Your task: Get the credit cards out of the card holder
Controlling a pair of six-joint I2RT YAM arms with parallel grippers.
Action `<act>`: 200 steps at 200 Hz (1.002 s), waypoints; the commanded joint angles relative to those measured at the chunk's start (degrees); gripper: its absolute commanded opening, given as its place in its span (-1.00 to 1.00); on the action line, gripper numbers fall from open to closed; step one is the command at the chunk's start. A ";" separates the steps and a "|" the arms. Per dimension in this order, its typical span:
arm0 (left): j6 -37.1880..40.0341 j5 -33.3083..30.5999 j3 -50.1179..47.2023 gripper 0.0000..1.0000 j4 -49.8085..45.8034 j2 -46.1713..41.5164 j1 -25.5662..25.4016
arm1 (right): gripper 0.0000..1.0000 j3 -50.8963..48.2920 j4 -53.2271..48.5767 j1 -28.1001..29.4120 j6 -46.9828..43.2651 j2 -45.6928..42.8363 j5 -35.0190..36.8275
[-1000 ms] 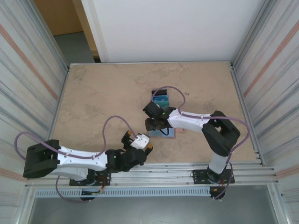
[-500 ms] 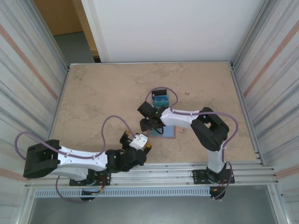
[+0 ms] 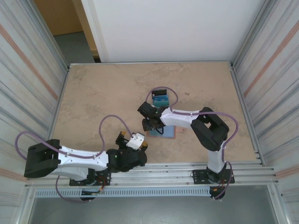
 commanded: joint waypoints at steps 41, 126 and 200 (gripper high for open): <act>-7.82 1.01 1.37 0.98 -6.59 -0.68 5.82 | 0.05 -1.35 -2.63 0.22 0.32 0.45 1.38; -8.31 6.08 0.52 0.97 -5.32 -0.52 9.60 | 0.07 -2.03 -4.52 1.70 0.83 -4.47 2.32; -10.13 9.63 0.48 0.97 -5.39 -0.06 12.58 | 0.06 -4.09 -4.52 2.15 2.67 -4.79 2.24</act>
